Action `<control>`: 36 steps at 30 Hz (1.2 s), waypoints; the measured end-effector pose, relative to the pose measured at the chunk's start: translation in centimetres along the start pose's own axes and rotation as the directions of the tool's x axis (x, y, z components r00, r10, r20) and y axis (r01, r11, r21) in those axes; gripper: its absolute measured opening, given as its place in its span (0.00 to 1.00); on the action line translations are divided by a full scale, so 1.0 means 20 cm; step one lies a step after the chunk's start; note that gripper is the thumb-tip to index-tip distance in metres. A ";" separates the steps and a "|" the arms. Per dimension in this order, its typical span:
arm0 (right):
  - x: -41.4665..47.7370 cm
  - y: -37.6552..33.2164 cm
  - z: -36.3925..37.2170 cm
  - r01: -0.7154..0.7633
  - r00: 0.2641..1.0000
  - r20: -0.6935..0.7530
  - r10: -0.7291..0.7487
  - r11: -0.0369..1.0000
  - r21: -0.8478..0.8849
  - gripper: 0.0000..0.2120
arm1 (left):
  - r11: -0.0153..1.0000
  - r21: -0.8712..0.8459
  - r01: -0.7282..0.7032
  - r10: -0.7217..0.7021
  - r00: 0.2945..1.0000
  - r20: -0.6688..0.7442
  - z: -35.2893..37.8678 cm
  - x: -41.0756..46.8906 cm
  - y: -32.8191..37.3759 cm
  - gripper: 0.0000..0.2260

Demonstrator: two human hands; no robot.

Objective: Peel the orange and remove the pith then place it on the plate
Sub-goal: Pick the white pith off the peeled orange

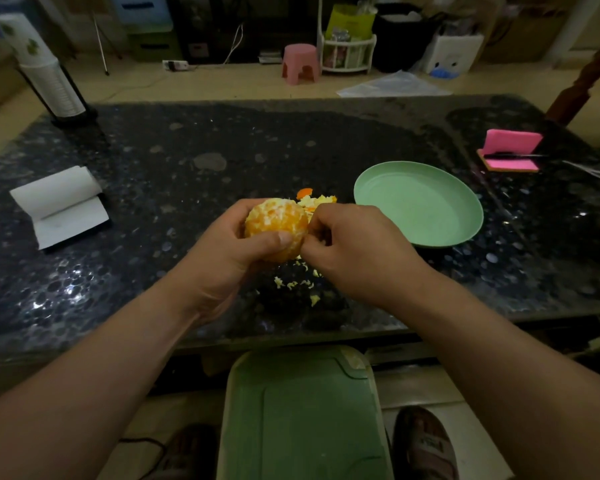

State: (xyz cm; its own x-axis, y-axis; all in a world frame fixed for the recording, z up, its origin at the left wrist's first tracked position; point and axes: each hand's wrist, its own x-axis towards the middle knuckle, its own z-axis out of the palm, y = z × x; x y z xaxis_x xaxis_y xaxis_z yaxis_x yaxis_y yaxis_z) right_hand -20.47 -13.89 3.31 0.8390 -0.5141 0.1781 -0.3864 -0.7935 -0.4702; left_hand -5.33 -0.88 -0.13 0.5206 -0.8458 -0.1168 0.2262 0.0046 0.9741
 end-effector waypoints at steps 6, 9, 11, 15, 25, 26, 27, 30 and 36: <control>0.00 0.02 0.01 0.006 0.999 -0.050 -0.003 0.999 0.050 0.08 | 0.999 -0.033 0.006 -0.006 1.000 0.002 0.00 0.00 0.01 0.26; 0.00 0.03 -0.01 -0.012 1.000 -0.017 0.015 0.985 0.172 0.06 | 0.995 -0.100 0.027 -0.028 1.000 -0.010 -0.01 0.00 0.02 0.27; 0.00 0.03 -0.02 -0.040 0.999 -0.006 0.043 0.970 0.240 0.05 | 0.992 -0.123 0.029 -0.029 1.000 -0.003 -0.01 0.00 0.03 0.27; 0.00 0.03 -0.04 -0.057 0.998 -0.020 0.067 0.945 0.321 0.05 | 0.992 -0.122 0.008 -0.008 1.000 0.002 -0.01 0.00 0.05 0.26; -0.02 -0.01 -0.03 -0.071 0.995 -0.048 0.084 0.972 0.222 0.06 | 0.999 0.011 -0.035 0.035 0.998 -0.053 -0.01 -0.01 0.03 0.27; -0.02 -0.01 -0.03 -0.073 0.995 -0.049 0.086 0.974 0.215 0.06 | 0.999 0.033 -0.042 0.044 0.997 -0.060 -0.01 -0.01 0.02 0.27; -0.02 -0.02 -0.03 -0.070 0.995 -0.056 0.083 0.976 0.204 0.06 | 0.998 0.049 -0.048 0.051 0.997 -0.063 -0.01 -0.02 0.02 0.27; -0.03 -0.03 -0.02 -0.048 0.993 -0.102 0.065 0.985 0.163 0.06 | 0.994 0.081 -0.076 0.081 0.995 -0.061 0.00 -0.02 0.02 0.29; -0.02 -0.04 0.02 -0.038 0.984 -0.164 0.062 0.989 0.143 0.06 | 0.985 0.136 -0.107 0.119 0.989 -0.087 0.03 -0.03 0.00 0.29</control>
State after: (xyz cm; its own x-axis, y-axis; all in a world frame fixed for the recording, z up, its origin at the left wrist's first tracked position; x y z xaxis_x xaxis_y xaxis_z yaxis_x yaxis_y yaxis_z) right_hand -20.40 -12.95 3.19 0.7391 -0.6087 0.2883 -0.3597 -0.7186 -0.5952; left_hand -6.07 -0.66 0.15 0.6131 -0.7898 -0.0159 0.0551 0.0226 0.9982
